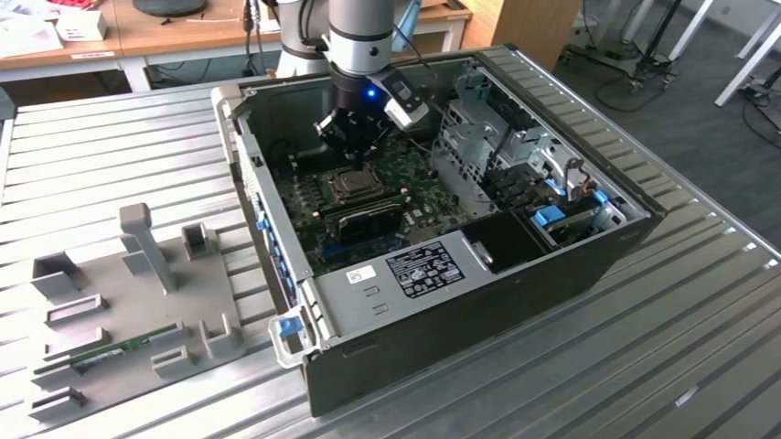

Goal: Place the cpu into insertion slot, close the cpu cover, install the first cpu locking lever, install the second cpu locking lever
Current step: 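Install the first cpu locking lever, then install the second cpu locking lever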

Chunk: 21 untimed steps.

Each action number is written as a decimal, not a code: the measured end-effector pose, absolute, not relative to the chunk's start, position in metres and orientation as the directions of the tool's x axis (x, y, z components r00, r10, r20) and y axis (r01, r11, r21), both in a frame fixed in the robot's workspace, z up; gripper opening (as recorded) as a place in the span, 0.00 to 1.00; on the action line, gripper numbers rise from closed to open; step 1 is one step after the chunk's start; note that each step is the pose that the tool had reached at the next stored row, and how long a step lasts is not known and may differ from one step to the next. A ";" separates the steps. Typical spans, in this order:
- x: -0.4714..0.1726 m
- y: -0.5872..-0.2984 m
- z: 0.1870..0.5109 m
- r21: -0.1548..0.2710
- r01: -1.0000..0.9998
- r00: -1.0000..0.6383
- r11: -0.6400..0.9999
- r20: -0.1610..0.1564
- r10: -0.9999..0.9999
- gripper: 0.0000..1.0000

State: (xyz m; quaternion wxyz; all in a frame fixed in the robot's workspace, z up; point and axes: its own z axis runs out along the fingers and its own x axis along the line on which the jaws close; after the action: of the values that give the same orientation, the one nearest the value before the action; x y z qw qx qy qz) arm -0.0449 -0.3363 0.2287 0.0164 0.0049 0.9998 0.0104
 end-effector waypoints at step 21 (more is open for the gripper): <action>-0.045 -0.336 0.241 0.020 0.010 -0.999 1.000 -0.032 0.010 0.10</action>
State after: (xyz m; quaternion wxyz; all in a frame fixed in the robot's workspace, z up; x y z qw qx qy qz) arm -0.0450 -0.3364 0.2406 0.0162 0.0049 0.9998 0.0101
